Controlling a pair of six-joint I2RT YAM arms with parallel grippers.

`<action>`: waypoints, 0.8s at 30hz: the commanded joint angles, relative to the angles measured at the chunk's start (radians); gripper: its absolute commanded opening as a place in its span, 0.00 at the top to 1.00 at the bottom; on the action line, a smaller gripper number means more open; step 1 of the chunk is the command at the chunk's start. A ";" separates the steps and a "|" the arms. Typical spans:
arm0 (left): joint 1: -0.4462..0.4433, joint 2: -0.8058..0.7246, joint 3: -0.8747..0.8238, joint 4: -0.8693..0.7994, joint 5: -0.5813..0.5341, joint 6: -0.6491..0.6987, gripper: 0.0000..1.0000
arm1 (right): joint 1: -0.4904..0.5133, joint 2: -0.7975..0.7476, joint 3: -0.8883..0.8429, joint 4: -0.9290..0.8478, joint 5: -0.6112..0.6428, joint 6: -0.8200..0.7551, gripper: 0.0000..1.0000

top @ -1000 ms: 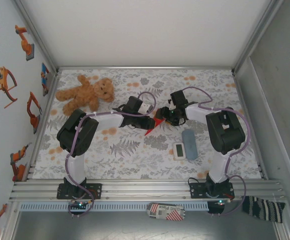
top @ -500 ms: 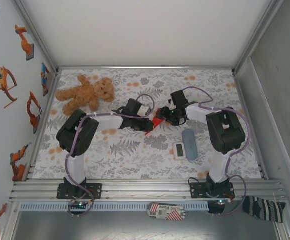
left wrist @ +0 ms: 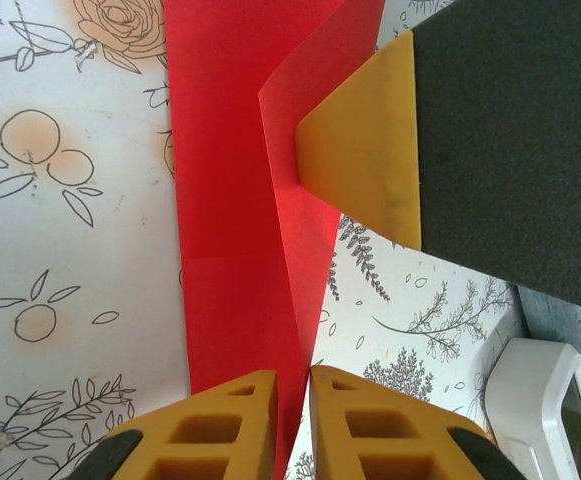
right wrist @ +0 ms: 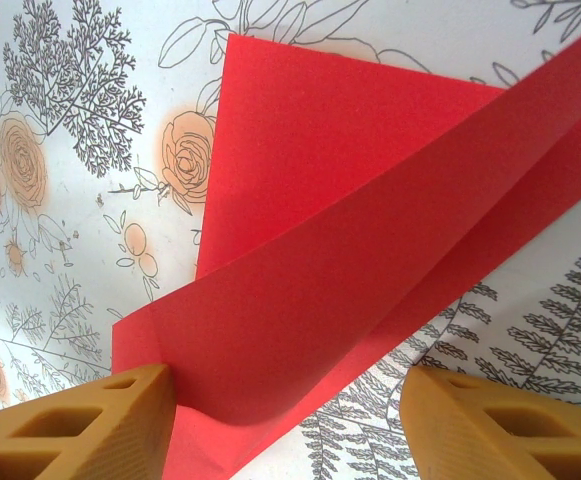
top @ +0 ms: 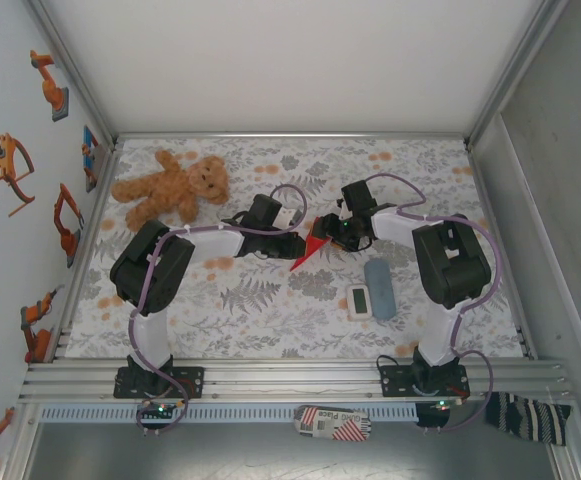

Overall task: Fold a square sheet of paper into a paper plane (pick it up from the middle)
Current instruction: Fold the wing for the fifth time at the center of the table.

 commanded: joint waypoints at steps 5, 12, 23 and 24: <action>0.002 0.015 -0.001 0.020 0.048 -0.007 0.87 | 0.005 0.129 -0.054 -0.010 0.113 -0.013 0.37; 0.004 0.036 0.001 0.029 0.060 -0.016 0.89 | 0.007 0.136 -0.058 -0.014 0.119 -0.016 0.37; 0.008 0.045 0.005 0.025 0.053 -0.028 0.82 | 0.007 0.144 -0.056 -0.034 0.139 -0.021 0.38; 0.008 0.041 0.005 0.023 0.050 -0.028 0.81 | 0.005 0.148 -0.053 -0.040 0.142 -0.021 0.39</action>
